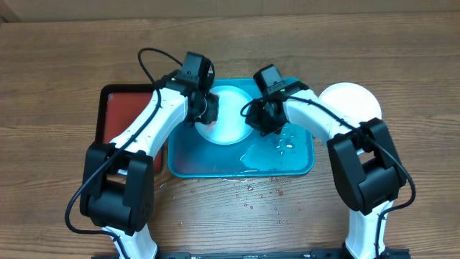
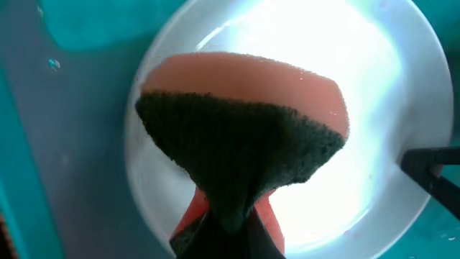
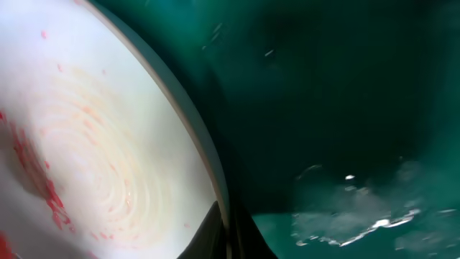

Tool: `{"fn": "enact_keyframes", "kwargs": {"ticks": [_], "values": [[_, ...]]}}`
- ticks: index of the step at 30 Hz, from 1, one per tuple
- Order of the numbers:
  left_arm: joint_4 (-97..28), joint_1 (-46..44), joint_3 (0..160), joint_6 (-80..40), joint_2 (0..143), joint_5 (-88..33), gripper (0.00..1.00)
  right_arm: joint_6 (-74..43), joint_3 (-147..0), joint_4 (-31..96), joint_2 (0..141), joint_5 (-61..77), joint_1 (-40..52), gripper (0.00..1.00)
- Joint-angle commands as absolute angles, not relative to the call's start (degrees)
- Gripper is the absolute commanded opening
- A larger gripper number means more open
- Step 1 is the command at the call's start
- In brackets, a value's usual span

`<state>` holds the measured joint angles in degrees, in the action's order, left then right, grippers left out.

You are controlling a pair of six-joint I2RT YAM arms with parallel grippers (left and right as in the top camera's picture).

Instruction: Clean dirty plates on tray and stack at the side

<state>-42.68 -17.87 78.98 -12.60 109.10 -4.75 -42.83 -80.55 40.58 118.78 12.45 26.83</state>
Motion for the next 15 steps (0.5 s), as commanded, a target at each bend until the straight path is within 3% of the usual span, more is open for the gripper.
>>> {"fn": "enact_keyframes", "kwargs": {"ticks": [1,7,15], "values": [[-41.2,-17.6,76.2,-10.3,109.4,-4.9,0.04,-43.3,-79.1,41.2,119.7,12.0,30.0,0.04],[-40.1,-17.6,73.4,-12.1,109.4,-1.0,0.04,-43.3,-79.1,41.1,119.7,12.0,31.1,0.04],[-40.2,-17.7,70.3,-23.8,109.4,14.6,0.04,-43.3,-79.1,40.9,119.7,12.0,31.2,0.04]]}}
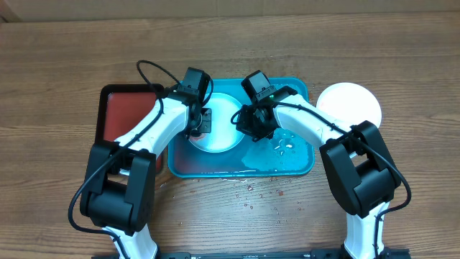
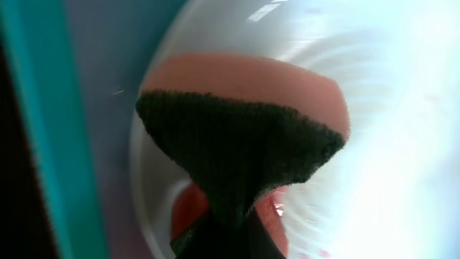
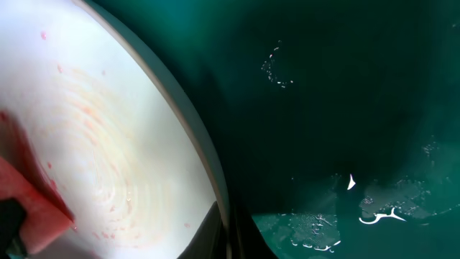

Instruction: Clean dirty plates on tray and stack at the side

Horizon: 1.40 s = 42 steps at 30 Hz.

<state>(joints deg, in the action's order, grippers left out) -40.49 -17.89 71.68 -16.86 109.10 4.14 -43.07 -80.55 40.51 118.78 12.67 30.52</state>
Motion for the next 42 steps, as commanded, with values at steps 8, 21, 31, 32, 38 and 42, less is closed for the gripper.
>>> {"fn": "enact_keyframes", "kwargs": {"ticks": [8,21,31,32,38,42], "values": [[-35.0,-17.7,70.2,-21.4,109.4,14.5,0.04,-43.3,-79.1,40.9,119.7,12.1,31.2,0.04],[-39.9,-17.7,69.1,4.7,109.4,-12.4,0.04,-43.3,-79.1,40.9,119.7,12.1,31.2,0.04],[-31.6,-17.5,69.9,7.0,109.4,-9.9,0.04,-43.3,-79.1,40.9,119.7,12.1,31.2,0.04],[-29.8,-17.5,69.9,5.5,109.4,-6.2,0.04,-43.3,-79.1,40.8,119.7,12.1,31.2,0.04],[-22.3,-17.4,69.9,-2.6,109.4,7.0,0.04,-43.1,-79.1,40.9,119.7,12.1,31.2,0.04],[-22.6,-17.3,69.8,-5.2,109.4,8.8,0.04,-43.1,-79.1,40.8,119.7,12.1,31.2,0.04]]}}
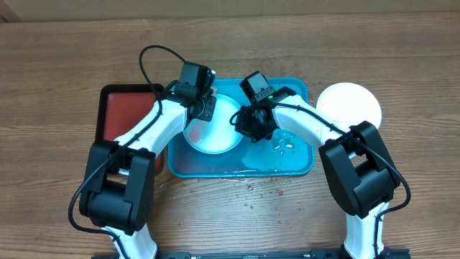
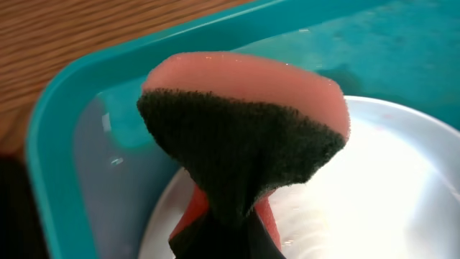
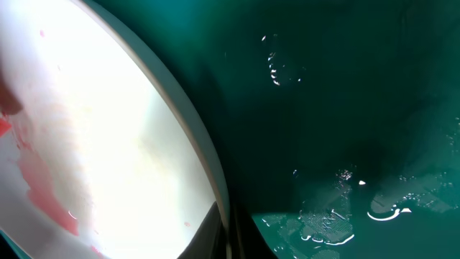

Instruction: Clean dirty plates on tray and stack at the side

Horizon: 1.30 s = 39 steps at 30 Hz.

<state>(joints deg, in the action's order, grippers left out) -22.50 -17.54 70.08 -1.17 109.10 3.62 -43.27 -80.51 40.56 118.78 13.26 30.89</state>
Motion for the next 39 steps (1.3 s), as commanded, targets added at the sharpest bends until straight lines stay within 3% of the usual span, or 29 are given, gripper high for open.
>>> {"fn": "enact_keyframes", "kwargs": {"ticks": [1,10,20,25,33,39], "values": [[-23.0,-17.3,69.8,-5.2,109.4,8.8,0.04,-43.1,-79.1,40.8,119.7,12.1,31.2,0.04],[-33.1,-17.3,69.8,-0.9,109.4,3.0,0.04,-43.1,-79.1,40.8,119.7,12.1,31.2,0.04],[-36.2,-17.3,69.8,11.4,109.4,-18.5,0.04,-43.1,-79.1,40.8,119.7,12.1,31.2,0.04],[-31.9,-17.3,69.8,10.5,109.4,-12.4,0.04,-43.1,-79.1,40.9,119.7,12.1,31.2,0.04],[-20.6,-17.3,69.8,-1.6,110.2,9.3,0.04,-43.1,-79.1,40.9,119.7,12.1,31.2,0.04],[-17.4,-17.3,69.8,-1.7,114.7,9.1,0.04,-43.1,-79.1,40.8,119.7,12.0,31.2,0.04]]}}
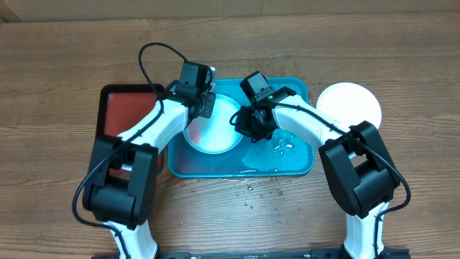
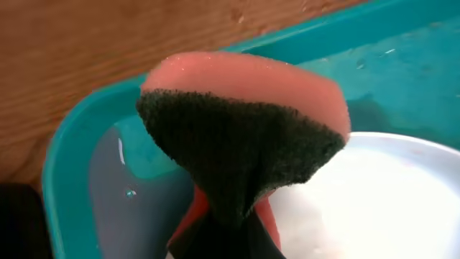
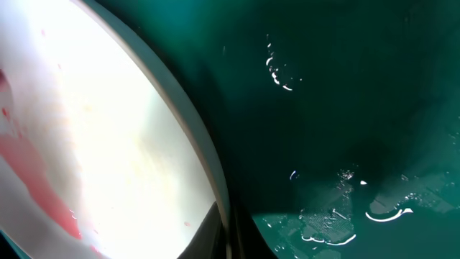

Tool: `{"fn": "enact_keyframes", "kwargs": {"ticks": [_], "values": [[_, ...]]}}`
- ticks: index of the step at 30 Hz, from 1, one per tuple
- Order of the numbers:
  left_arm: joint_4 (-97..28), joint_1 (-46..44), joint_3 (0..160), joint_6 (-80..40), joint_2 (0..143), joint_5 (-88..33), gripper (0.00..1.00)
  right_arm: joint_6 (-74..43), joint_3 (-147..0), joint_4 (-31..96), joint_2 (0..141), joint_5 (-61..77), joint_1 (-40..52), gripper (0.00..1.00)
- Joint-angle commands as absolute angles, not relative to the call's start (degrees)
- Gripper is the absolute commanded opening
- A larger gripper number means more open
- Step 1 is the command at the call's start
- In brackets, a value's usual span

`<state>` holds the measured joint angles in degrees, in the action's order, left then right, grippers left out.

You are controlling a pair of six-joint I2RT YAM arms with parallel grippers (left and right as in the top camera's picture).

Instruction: Clean dirty plates on tray and stack at the side

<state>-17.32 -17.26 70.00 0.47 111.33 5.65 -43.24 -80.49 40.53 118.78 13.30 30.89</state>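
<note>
A white plate [image 1: 213, 128] lies in the left half of the teal tray [image 1: 295, 162]. My right gripper [image 1: 241, 121] is shut on the plate's right rim, and the wrist view shows that rim [image 3: 205, 155] pinched between its fingers, with red smears [image 3: 32, 169] on the plate. My left gripper [image 1: 207, 101] is shut on a sponge [image 2: 243, 129], pink with a dark green scouring face. It hangs over the plate's far edge, near the tray's back left corner [image 2: 68, 155].
A clean white plate [image 1: 349, 103] sits on the table right of the tray. A red tray [image 1: 123, 119] lies left of the teal one. Water pools on the teal tray's right half [image 3: 359, 208], and droplets dot the wood [image 1: 251, 191] in front.
My left gripper with the sponge has shifted a little farther back, toward the tray's back left corner. The right gripper and the plate are almost unmoved.
First the sponge was on the plate's middle, with my right gripper on the rim. Then plate and grippers stood farther left, the sponge near the plate's left rim. Later the sponge was off the plate at its far edge, where it remains.
</note>
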Motion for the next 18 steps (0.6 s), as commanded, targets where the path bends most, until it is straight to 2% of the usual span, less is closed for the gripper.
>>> {"fn": "enact_keyframes", "kwargs": {"ticks": [1,13,18], "values": [[-18.3,-17.4,69.8,-1.7,115.3,8.2,0.04,-43.1,-79.1,40.8,119.7,12.0,31.2,0.04],[-31.0,-17.3,70.3,2.8,112.3,5.2,0.04,-43.1,-79.1,40.4,119.7,12.0,31.2,0.04],[-37.6,-17.2,72.4,9.8,110.1,-3.8,0.04,-43.1,-79.1,40.4,119.7,12.0,31.2,0.04]]}}
